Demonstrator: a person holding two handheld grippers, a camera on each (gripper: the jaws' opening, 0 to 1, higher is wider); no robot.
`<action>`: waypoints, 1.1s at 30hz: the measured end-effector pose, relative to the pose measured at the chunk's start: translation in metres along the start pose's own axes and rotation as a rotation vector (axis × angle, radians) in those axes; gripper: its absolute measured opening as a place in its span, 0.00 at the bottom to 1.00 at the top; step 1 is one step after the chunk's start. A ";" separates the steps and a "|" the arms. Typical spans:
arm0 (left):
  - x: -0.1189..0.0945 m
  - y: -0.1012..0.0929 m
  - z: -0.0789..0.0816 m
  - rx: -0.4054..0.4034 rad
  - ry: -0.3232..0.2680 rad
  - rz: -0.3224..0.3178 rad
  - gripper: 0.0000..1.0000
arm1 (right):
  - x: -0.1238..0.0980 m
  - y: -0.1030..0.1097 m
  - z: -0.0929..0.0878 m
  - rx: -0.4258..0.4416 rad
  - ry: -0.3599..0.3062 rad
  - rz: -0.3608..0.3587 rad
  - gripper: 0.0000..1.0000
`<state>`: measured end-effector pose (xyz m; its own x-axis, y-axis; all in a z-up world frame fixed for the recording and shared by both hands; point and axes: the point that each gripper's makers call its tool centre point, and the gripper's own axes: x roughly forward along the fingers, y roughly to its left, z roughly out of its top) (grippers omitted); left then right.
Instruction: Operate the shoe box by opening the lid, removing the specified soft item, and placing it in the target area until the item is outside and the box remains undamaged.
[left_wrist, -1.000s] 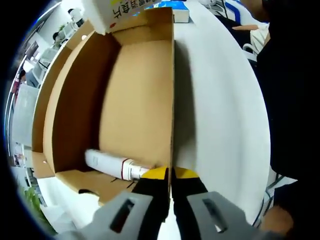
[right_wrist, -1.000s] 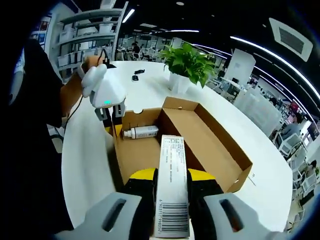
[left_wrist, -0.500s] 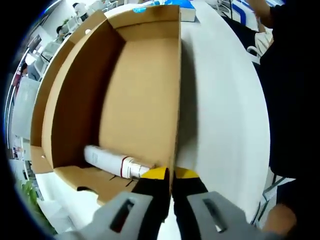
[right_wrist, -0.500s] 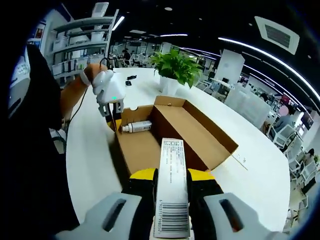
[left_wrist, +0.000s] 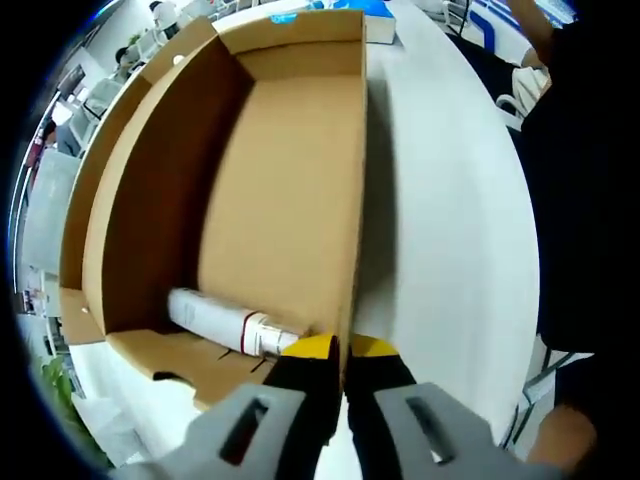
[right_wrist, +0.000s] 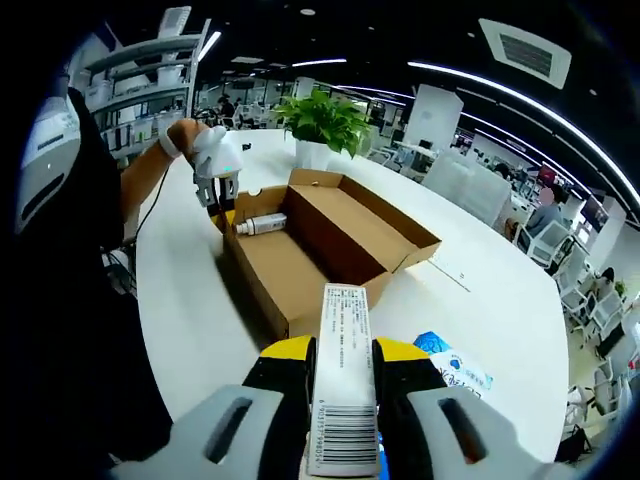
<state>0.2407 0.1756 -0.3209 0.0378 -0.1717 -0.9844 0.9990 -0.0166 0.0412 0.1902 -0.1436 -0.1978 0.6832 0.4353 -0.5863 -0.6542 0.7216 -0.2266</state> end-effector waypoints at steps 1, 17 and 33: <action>0.000 0.000 0.000 0.000 0.001 0.000 0.02 | -0.003 0.001 -0.004 0.003 0.002 -0.003 0.22; -0.001 -0.002 0.001 -0.008 0.007 -0.001 0.02 | -0.035 0.008 -0.063 0.081 0.063 -0.024 0.22; 0.000 0.000 0.000 -0.022 0.028 0.005 0.02 | -0.043 0.024 -0.096 0.012 0.081 0.111 0.22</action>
<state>0.2403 0.1755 -0.3211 0.0431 -0.1444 -0.9886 0.9991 0.0055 0.0427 0.1140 -0.1969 -0.2528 0.5781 0.4681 -0.6683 -0.7200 0.6780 -0.1479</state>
